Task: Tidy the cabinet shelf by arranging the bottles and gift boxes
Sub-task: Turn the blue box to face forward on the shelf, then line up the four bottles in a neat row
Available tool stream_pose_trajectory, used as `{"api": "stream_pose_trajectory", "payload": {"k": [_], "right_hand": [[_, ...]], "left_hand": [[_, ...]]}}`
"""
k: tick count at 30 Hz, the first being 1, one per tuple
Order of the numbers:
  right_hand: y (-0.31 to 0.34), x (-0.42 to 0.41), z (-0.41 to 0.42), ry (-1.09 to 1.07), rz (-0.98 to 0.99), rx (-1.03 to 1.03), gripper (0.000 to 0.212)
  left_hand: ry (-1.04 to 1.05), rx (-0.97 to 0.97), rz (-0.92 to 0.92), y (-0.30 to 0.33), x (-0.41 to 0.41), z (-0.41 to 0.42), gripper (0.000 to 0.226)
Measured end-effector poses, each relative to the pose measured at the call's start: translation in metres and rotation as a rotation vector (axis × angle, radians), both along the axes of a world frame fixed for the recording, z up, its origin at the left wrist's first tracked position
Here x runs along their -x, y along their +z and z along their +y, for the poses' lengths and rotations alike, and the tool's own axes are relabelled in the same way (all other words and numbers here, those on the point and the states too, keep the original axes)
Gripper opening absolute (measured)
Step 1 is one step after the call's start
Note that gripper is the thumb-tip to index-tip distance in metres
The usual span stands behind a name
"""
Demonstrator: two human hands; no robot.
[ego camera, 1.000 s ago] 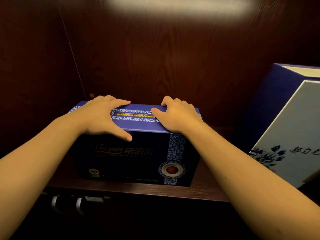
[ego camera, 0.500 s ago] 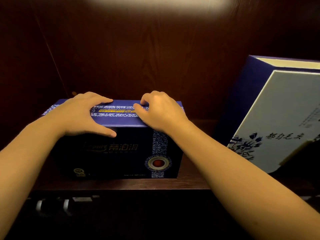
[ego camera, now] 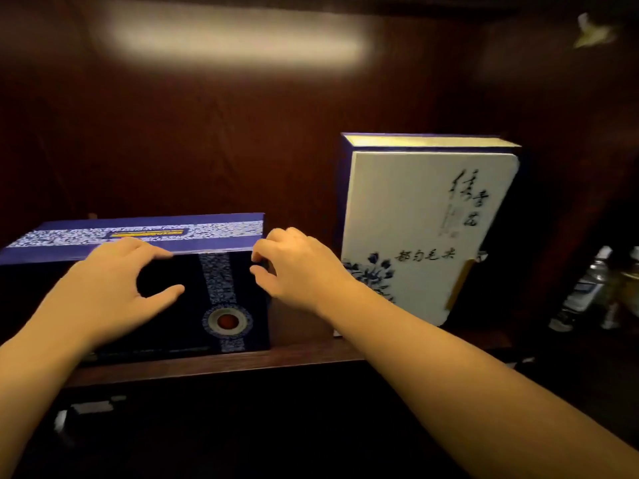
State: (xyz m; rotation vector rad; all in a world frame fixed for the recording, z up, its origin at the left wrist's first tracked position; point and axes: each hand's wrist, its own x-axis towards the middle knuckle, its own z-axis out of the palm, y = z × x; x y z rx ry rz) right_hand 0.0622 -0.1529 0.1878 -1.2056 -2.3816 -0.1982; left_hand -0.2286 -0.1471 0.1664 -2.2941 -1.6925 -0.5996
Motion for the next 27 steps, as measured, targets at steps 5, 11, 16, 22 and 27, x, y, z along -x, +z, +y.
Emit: {"api": "stream_pose_trajectory", "payload": {"k": [5,11,16,22,27], "right_hand": [[0.003,-0.113,-0.065,-0.115,-0.014,0.075,0.022],[-0.002,-0.25,-0.148,-0.293,-0.014,0.066,0.024],[-0.007,-0.347,-0.209,-0.441,-0.005,0.061,0.022],[-0.006,-0.429,-0.248,-0.56,0.013,0.031,0.021],[-0.008,-0.483,-0.252,-0.637,0.016,0.022,0.018]], "left_hand": [[-0.108,0.034,0.039,0.015,-0.139,-0.056,0.039],[-0.276,0.018,0.05,0.017,-0.316,-0.113,0.033],[-0.386,0.038,0.103,0.014,-0.443,-0.148,0.029],[-0.507,0.02,0.122,0.02,-0.548,-0.173,0.028],[-0.578,0.024,0.085,0.02,-0.61,-0.168,0.023]]}}
